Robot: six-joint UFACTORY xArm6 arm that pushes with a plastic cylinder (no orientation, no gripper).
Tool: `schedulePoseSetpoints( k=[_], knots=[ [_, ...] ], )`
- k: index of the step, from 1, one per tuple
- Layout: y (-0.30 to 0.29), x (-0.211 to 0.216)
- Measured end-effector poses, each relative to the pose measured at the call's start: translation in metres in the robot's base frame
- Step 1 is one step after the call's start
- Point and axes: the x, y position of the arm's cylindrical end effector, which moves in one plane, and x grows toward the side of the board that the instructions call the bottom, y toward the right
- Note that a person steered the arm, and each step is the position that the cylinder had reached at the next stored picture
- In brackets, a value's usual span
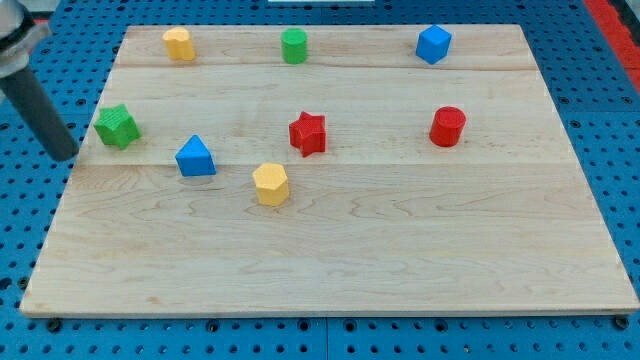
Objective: Nudge the yellow heart down a bit
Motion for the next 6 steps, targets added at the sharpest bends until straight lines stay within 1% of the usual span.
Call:
schedulePoseSetpoints(
  k=[1, 2, 3, 4, 5, 6],
  knots=[
    [0.045, -0.019],
    [0.059, -0.021],
    [-0.001, -0.092],
    [0.014, -0.167],
    [0.042, -0.215],
    [0.090, -0.214]
  ],
)
